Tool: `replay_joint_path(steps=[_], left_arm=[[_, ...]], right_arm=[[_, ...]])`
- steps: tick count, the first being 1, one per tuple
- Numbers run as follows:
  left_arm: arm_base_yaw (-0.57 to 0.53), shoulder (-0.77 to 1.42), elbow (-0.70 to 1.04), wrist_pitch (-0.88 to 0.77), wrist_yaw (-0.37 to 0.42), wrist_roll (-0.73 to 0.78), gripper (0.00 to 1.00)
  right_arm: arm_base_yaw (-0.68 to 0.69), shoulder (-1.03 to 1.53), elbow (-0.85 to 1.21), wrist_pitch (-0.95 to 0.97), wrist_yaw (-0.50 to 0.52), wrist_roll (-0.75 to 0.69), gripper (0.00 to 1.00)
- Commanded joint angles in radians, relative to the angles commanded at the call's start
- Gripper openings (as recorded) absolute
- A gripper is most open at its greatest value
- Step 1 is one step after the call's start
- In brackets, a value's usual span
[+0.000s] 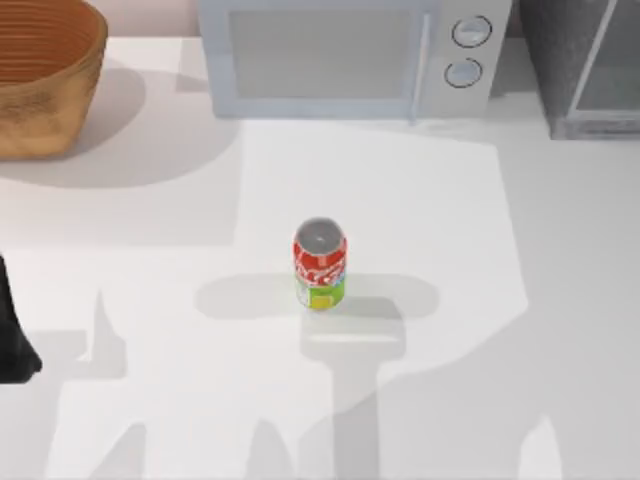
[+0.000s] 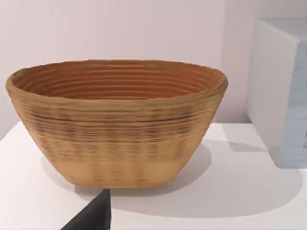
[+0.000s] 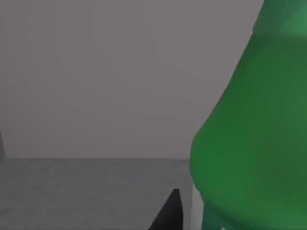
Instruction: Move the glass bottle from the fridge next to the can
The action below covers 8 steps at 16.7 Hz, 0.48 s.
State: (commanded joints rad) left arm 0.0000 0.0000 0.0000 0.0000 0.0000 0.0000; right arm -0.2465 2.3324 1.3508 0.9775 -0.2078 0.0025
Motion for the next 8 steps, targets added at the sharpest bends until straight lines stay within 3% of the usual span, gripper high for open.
replay_joint_path(steps=[8], left_arm=[[0.000, 0.000, 0.000, 0.000, 0.000, 0.000, 1.00]], right_arm=[[0.000, -0.115, 0.033, -0.148, -0.001, 0.001, 0.00]])
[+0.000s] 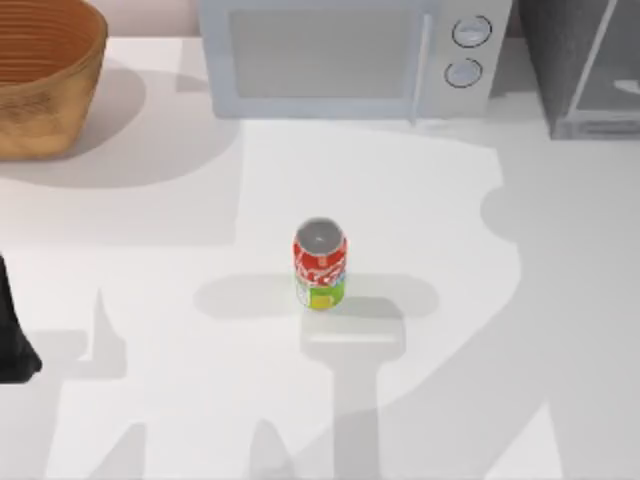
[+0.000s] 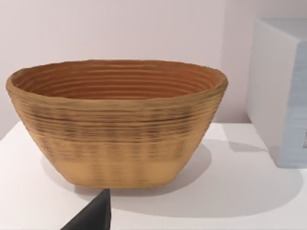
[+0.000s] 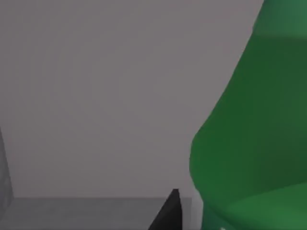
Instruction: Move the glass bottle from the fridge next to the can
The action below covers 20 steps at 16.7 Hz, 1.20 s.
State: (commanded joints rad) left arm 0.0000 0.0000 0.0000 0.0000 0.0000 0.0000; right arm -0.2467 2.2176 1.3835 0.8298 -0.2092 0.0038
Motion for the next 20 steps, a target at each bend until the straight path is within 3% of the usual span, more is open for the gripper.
replay_joint_path(steps=[7, 16, 20], left_arm=[[0.000, 0.000, 0.000, 0.000, 0.000, 0.000, 1.00], [0.000, 0.000, 0.000, 0.000, 0.000, 0.000, 1.00], [0.000, 0.000, 0.000, 0.000, 0.000, 0.000, 1.00]], right_arm=[[-0.009, -0.029, -0.040, 0.020, -0.006, 0.001, 0.00], [-0.076, -0.330, -0.559, 0.199, -0.081, 0.003, 0.00], [-0.092, -0.399, -0.645, 0.242, -0.098, 0.004, 0.00]])
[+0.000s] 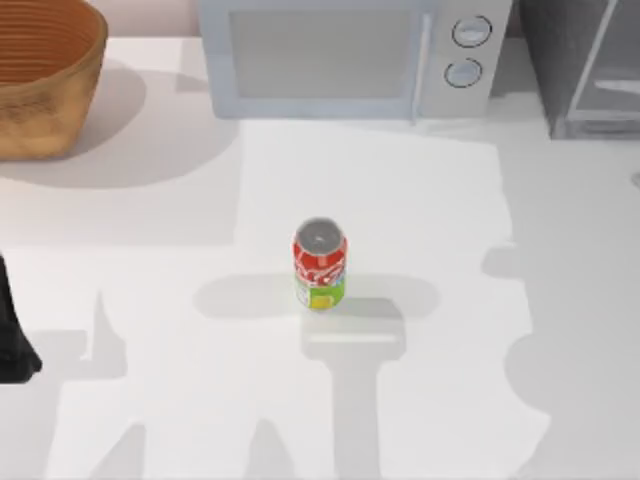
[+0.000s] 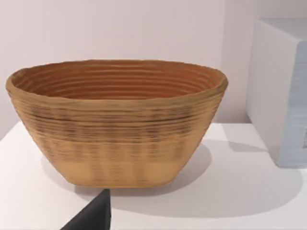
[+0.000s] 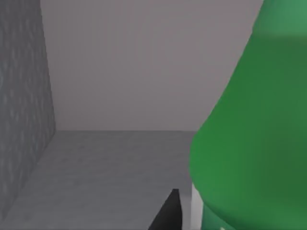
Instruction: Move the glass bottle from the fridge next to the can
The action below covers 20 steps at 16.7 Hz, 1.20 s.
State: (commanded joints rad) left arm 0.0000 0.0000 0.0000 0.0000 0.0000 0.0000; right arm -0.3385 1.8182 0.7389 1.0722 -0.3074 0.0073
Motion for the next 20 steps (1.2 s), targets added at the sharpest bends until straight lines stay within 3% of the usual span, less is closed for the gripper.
replay_joint_path(steps=[5, 8, 12, 20], left_arm=[[0.000, 0.000, 0.000, 0.000, 0.000, 0.000, 1.00], [0.000, 0.000, 0.000, 0.000, 0.000, 0.000, 1.00], [0.000, 0.000, 0.000, 0.000, 0.000, 0.000, 1.00], [0.000, 0.000, 0.000, 0.000, 0.000, 0.000, 1.00]], right_arm=[[0.018, 0.006, 0.003, 0.004, 0.013, 0.005, 0.00], [0.106, 0.016, -0.008, 0.046, 0.098, 0.026, 0.00], [0.332, 0.055, -0.050, 0.136, 0.296, 0.064, 0.00], [0.884, 0.145, -0.196, 0.339, 0.788, 0.069, 0.00]])
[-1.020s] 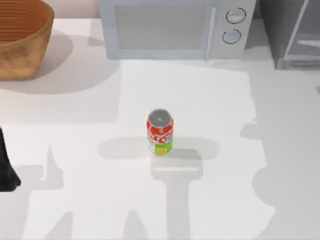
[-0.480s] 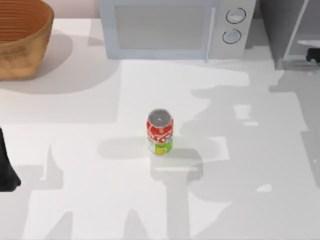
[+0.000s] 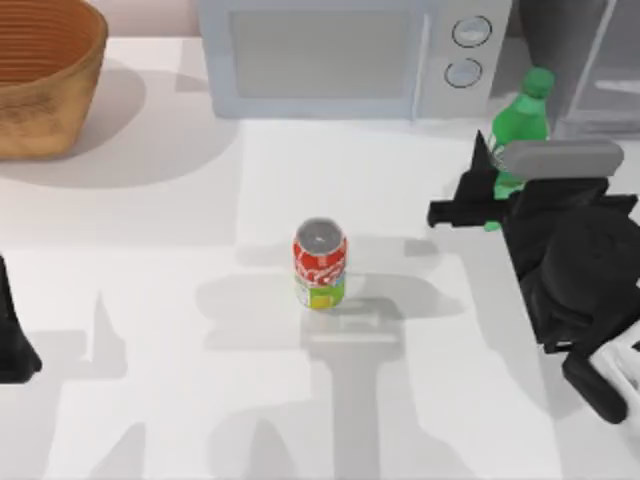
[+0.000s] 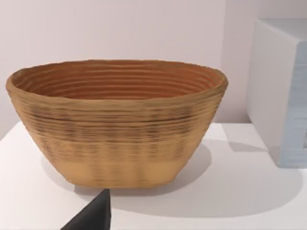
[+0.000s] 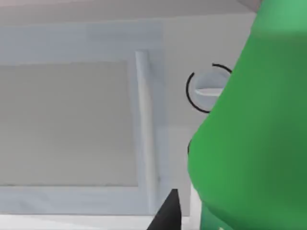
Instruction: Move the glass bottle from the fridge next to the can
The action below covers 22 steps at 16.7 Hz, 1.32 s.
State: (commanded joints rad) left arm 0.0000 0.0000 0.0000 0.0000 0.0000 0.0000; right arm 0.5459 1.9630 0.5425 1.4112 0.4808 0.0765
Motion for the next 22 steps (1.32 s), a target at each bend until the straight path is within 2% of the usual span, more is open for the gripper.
replay_joint_path(steps=[3, 6, 19, 22], left_arm=[[0.000, 0.000, 0.000, 0.000, 0.000, 0.000, 1.00], [0.000, 0.000, 0.000, 0.000, 0.000, 0.000, 1.00], [0.000, 0.000, 0.000, 0.000, 0.000, 0.000, 1.00], [0.000, 0.000, 0.000, 0.000, 0.000, 0.000, 1.00]], right_arm=[[0.125, 0.017, -0.048, 0.060, 0.150, -0.026, 0.00], [0.179, 0.028, -0.077, 0.100, 0.242, -0.049, 0.00], [0.185, 0.029, -0.083, 0.108, 0.260, -0.055, 0.00], [0.185, 0.029, -0.083, 0.108, 0.260, -0.055, 0.23]])
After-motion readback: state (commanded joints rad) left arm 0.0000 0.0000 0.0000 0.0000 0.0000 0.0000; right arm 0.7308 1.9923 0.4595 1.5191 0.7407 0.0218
